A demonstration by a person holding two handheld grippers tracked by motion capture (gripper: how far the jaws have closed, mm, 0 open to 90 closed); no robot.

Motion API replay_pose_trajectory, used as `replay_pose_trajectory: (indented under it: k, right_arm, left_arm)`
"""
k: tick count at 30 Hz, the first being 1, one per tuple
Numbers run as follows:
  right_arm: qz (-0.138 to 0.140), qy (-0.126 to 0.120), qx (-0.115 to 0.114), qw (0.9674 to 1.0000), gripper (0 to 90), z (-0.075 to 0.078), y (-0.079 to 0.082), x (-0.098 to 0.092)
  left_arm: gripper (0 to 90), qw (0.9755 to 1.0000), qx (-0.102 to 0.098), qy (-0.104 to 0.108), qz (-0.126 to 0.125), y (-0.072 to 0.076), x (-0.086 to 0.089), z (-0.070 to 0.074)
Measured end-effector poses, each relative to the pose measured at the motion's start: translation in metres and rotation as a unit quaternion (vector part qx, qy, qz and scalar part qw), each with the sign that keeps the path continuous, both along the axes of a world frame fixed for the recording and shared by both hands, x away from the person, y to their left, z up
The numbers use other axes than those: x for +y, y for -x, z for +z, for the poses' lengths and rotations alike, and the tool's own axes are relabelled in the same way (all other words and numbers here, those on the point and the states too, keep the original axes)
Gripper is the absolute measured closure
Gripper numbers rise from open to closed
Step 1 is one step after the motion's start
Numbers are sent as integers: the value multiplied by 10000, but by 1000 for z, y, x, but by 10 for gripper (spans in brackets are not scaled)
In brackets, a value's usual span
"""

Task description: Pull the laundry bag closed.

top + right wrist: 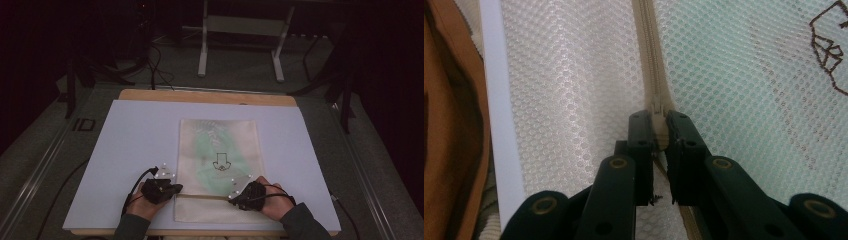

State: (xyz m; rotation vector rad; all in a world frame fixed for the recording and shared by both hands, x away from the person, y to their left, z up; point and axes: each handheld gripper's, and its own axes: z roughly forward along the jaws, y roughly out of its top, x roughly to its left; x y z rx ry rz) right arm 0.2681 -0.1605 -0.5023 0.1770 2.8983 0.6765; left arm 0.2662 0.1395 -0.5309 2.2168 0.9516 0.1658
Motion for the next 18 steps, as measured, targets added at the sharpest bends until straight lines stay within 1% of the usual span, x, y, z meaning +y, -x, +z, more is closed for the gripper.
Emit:
replay_pose_trajectory:
  k: [4,8,9,14,18]
  right_arm:
    - [13,-3,13,10000,824,0,0,0]
    - [16,34,28,10000,824,1,-1,-2]
    - [12,80,16,10000,824,1,-1,-3]
    - [10,60,29,10000,824,2,-1,-5]
    - [8,112,40,9999,824,2,-1,-6]
  left_arm:
    - [897,10000,1,1,-3,0,0,0]
    - [896,10000,4,-2,-1,0,0,0]
    - [897,10000,6,3,4,0,0,0]
    - [897,10000,5,4,8,0,0,0]
    - [896,10000,3,10,8,0,0,0]
